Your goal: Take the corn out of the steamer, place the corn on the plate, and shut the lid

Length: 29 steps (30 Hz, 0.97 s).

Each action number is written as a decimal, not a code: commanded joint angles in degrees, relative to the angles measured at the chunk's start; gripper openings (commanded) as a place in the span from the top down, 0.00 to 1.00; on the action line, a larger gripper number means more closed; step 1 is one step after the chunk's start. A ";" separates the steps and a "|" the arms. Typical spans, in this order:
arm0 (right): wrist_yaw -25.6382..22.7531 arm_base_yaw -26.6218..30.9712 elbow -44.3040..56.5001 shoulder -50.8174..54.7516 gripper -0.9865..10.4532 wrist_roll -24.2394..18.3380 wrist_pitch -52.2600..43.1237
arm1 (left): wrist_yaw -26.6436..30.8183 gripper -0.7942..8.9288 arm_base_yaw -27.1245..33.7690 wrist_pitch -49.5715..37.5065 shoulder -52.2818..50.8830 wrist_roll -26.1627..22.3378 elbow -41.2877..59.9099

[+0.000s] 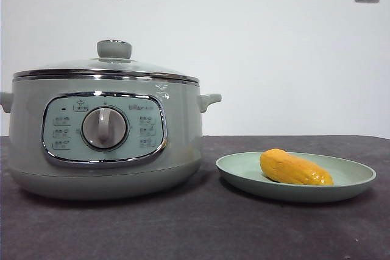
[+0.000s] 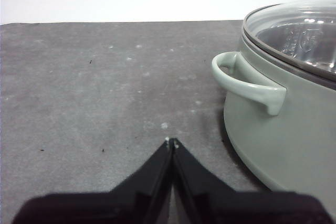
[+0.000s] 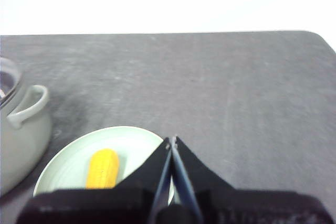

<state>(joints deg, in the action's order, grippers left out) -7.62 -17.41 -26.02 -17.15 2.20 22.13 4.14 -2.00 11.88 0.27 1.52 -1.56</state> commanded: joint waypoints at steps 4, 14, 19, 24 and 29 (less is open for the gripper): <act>10.71 8.81 10.32 8.37 0.91 -7.65 -7.41 | 0.15 0.92 0.20 -0.04 -0.15 0.35 0.74; 10.73 10.60 23.41 17.09 0.91 -7.43 -11.28 | 0.13 0.92 0.20 -0.04 -0.15 0.35 0.74; 10.67 10.88 24.81 17.09 0.91 -6.16 -10.95 | 0.15 0.92 0.20 -0.07 -0.15 0.35 0.74; 10.43 10.86 24.79 16.33 0.91 -4.63 -9.66 | 0.13 0.92 0.20 -0.07 -0.15 0.35 0.74; 10.29 10.86 24.79 16.06 0.91 -4.63 -9.62 | 0.15 0.92 0.20 -0.07 -0.15 0.35 0.74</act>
